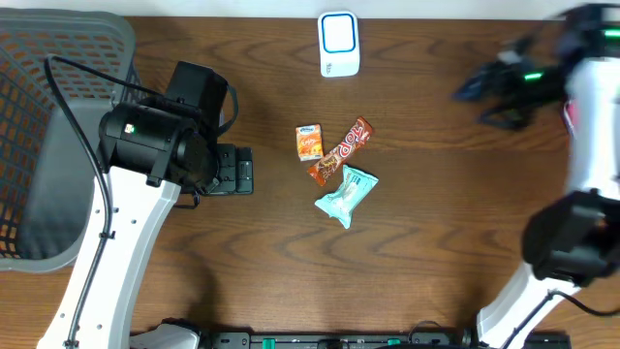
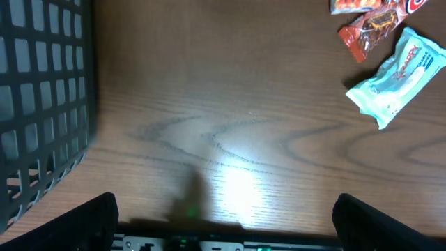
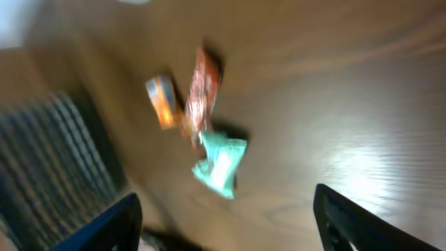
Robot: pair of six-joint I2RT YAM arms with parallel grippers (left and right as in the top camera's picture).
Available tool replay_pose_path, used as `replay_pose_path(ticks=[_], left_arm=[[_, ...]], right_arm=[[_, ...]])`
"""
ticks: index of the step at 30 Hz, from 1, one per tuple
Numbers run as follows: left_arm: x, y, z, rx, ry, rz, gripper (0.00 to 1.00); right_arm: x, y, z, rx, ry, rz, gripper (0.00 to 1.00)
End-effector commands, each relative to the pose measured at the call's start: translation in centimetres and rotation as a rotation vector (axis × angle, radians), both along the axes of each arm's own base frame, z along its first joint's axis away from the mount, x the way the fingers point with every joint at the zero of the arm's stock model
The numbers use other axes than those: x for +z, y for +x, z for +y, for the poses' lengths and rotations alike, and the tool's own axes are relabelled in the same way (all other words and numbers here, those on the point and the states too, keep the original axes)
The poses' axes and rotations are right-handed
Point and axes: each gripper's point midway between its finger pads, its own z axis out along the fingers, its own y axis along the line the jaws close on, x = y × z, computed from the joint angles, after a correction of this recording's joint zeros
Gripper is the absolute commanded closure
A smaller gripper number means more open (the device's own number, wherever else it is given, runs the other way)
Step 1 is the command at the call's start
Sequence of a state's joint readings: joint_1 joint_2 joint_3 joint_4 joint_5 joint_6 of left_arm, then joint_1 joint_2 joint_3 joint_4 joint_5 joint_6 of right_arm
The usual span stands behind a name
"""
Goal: Scan the item barcode
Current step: 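Reach the right gripper to the mint-green wipes pack and grasp it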
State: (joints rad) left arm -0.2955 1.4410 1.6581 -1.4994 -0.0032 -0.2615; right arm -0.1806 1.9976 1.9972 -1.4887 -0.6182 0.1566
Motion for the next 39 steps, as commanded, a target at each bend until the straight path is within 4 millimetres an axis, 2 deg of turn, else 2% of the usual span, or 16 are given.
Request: replay_pose_path(ticks=[1,4,10,15,20,25,30,35,37,39], left_arm=[[-0.2,0.0,0.2,0.007,0.007,0.007,0.02],[-0.2,0.0,0.2,0.007,0.007,0.007,0.02],[-0.2,0.0,0.2,0.007,0.007,0.007,0.02],[-0.2,0.0,0.2,0.007,0.007,0.007,0.02],[-0.2,0.0,0.2,0.007,0.007,0.007,0.02],[-0.2,0.0,0.2,0.007,0.007,0.007,0.02],[-0.2,0.0,0.2,0.007,0.007,0.007,0.02],[-0.2,0.0,0.2,0.007,0.007,0.007,0.02],[-0.2,0.0,0.2,0.007,0.007,0.007,0.02],[-0.2,0.0,0.2,0.007,0.007,0.007,0.02]], right_arm=[[-3.2,-2.0,5.3,0.228,-0.083,0.035,0.19],[-5.6,-3.8,8.7,0.306,-0.140,0.099,0.18],[-10.0,-7.3,11.9,0.334,-0.334,0.228,0.18],[-13.5,-8.8,15.2,0.276,-0.356,0.252,0.23],[-16.1,-9.8,17.2,0.205,-0.356,0.269,0.25],[-17.3,-10.4,17.7,0.155,-0.367,0.282,0.28],[-19.3,-11.1,17.1,0.097,-0.434,0.284,0.30],[-20.6,-10.8,17.4,0.075,-0.411,0.253,0.31],[-21.0,-10.9,17.5,0.077,-0.398,0.254,0.40],[-21.0,-11.2,17.4,0.081,-0.403,0.261,0.61]])
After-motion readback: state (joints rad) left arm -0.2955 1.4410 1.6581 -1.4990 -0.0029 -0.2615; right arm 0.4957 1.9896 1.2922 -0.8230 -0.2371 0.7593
